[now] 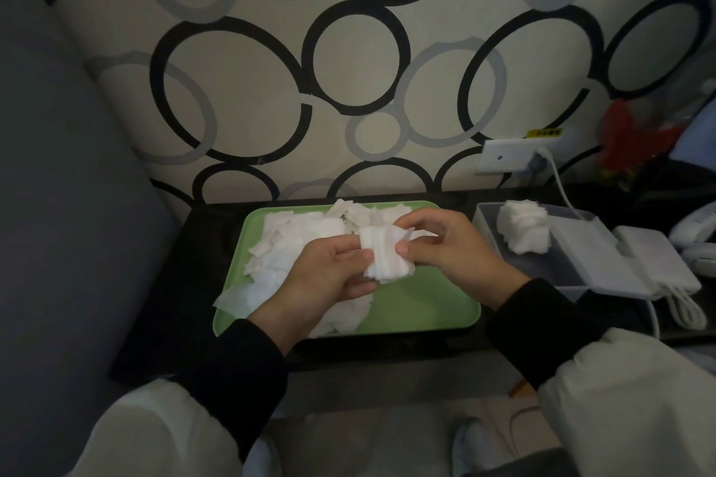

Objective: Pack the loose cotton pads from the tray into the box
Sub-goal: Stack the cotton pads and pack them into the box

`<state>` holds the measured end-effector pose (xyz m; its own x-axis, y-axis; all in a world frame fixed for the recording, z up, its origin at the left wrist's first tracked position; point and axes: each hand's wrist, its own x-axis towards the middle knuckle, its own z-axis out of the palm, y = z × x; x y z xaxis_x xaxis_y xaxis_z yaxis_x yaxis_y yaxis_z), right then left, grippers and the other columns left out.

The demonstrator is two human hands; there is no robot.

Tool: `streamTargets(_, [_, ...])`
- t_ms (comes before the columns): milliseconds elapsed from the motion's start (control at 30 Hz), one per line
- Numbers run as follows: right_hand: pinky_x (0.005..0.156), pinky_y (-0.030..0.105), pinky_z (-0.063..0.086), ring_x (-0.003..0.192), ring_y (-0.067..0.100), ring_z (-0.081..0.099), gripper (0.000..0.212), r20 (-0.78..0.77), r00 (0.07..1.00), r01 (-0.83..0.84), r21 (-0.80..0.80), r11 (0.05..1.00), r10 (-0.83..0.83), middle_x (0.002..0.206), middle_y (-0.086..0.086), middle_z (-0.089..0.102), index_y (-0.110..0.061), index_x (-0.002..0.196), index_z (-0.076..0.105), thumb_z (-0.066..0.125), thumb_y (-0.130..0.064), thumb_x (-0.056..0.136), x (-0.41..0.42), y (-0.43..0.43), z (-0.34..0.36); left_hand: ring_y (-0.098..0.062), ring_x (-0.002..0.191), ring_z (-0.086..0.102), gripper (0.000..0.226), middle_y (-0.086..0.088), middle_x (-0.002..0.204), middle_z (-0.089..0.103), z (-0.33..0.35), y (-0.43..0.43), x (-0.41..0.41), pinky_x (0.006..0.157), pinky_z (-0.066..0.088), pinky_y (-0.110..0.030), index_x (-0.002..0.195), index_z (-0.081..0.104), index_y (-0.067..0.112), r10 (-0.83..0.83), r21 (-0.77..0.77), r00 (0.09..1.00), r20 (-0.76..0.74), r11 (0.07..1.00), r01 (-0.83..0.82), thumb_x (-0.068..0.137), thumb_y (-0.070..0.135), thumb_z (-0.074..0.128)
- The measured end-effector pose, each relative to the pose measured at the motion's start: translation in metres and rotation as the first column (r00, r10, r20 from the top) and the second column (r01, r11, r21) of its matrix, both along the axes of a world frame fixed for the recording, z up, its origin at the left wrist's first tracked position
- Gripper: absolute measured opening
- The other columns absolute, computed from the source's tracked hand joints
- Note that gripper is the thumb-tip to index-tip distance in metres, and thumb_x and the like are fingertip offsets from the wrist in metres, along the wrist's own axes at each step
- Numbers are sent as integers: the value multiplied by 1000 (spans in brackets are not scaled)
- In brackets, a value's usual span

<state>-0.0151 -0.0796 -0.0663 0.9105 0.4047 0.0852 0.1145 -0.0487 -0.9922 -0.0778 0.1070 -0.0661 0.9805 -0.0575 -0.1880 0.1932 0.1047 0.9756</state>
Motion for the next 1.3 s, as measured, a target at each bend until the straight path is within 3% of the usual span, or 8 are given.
streamTargets(233, [77,35,60,92,21,71,17,-49,997,-46,97,994,51,102,-5,74,-6,86,65,65,11,85,-3,2,3,-15,68,66,29,-3,75,63,-2,1,4,68,59,-31,70,66,14,187,-25,982,-38,982,-188,96,6,58])
streamTargets(467, [75,31,57,90,21,70,10,-18,1000,4,-21,1000,-5,112,18,69,1,97,64,65,6,88,-2,8,-2,-27,95,73,17,-11,103,75,-1,-7,3,75,60,-35,106,69,11,142,-192,983,-116,968,-163,100,19,54])
streamTargets(667, [79,32,58,95,21,69,19,-35,998,51,75,996,-49,110,6,70,-9,87,64,61,9,88,1,9,3,-23,94,72,15,-13,110,72,-4,-6,5,69,61,-29,102,69,9,174,-119,979,-108,975,-186,101,14,55])
streamTargets(900, [84,44,56,94,29,67,13,-218,972,140,208,968,-93,92,8,70,-7,94,61,54,3,92,7,3,6,-32,91,71,25,-16,114,68,0,-6,4,62,60,-35,118,59,8,175,-259,943,-282,933,-251,101,26,53])
streamTargets(967, [82,45,54,94,30,66,14,-222,971,141,218,966,-92,92,9,68,-8,95,59,53,4,92,7,2,7,-28,91,73,27,-14,112,72,-1,-5,4,66,60,-33,117,64,11,125,-252,958,-259,948,-192,97,29,60])
streamTargets(1067, [79,45,53,91,29,65,20,-202,978,107,228,968,-60,91,8,68,-9,105,60,55,6,92,5,-1,12,-22,93,73,22,-10,108,74,-6,-6,3,69,59,-28,114,68,8,104,-165,979,-173,977,-133,92,12,67])
streamTargets(1200, [85,50,56,96,38,69,33,-154,987,-24,56,998,32,106,28,69,-9,119,59,65,2,88,-1,-5,15,-18,83,73,18,-7,101,75,-6,-7,3,65,59,-26,108,69,11,123,-97,985,-123,986,-136,91,6,67])
streamTargets(1300, [78,47,56,86,37,67,35,-109,994,-30,-75,997,21,96,38,64,-13,116,61,73,-3,85,-1,-2,11,-21,87,74,19,-7,103,76,-4,-9,2,67,59,-27,107,71,15,100,-71,991,-86,992,-107,88,12,72])
